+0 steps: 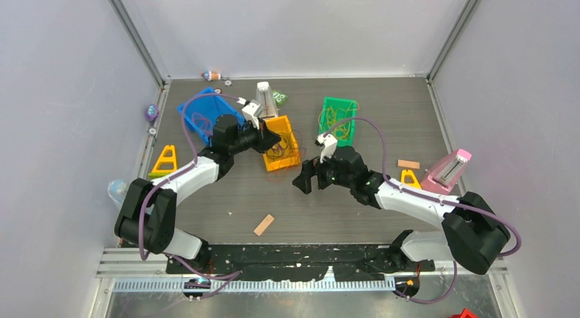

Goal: Untangle the cables

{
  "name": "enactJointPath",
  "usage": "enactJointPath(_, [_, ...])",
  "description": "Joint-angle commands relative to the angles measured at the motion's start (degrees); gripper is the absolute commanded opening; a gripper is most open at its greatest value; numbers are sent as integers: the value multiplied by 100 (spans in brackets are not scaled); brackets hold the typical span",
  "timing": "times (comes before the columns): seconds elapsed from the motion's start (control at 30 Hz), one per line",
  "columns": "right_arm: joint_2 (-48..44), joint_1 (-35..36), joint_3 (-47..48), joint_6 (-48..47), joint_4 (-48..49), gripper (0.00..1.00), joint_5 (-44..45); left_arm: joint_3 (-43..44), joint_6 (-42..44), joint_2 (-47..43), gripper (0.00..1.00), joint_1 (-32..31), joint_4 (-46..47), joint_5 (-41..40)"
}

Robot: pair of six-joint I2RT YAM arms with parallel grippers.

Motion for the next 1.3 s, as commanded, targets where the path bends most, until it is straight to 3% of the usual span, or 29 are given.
enactJointPath(0.0, [-77, -31, -111, 30, 983, 100, 544, 277, -58, -198, 0, 7, 101, -32])
enactJointPath(0.23, [795, -23, 359, 278, 1656, 97, 433, 266, -60, -229, 0, 16, 83, -37])
enactJointPath(0.37, [1380, -8, 699, 396, 1886, 85, 619, 276, -121, -257, 0, 40, 100, -47])
enactJointPath(0.43, [1621, -11, 790, 485, 1982, 74, 763, 273, -164, -280, 0, 71, 124, -49])
enactJointPath(0.5, [1751, -12, 799, 562, 2108, 47, 871, 265, -211, -301, 0, 106, 161, -54])
enactJointPath(0.53, [1761, -9, 805, 588, 2085, 24, 898, 267, -228, -310, 0, 129, 158, -80])
enactJointPath(0.6, [1605, -9, 727, 622, 1909, 8, 1021, 284, -263, -321, 0, 182, 94, -199])
enactJointPath(0.77, [703, -41, 85, 635, 1445, 5, 1659, 435, -443, -243, 0, 403, -286, -853])
enactJointPath(0.97, [-741, -124, -523, 548, -69, 5, 2327, 709, -664, -129, 0, 695, -1177, -1976])
enactJointPath(1.27, [-2827, -222, -859, 480, -1485, 5, 3437, 767, -492, -157, 0, 763, -1777, -2374])
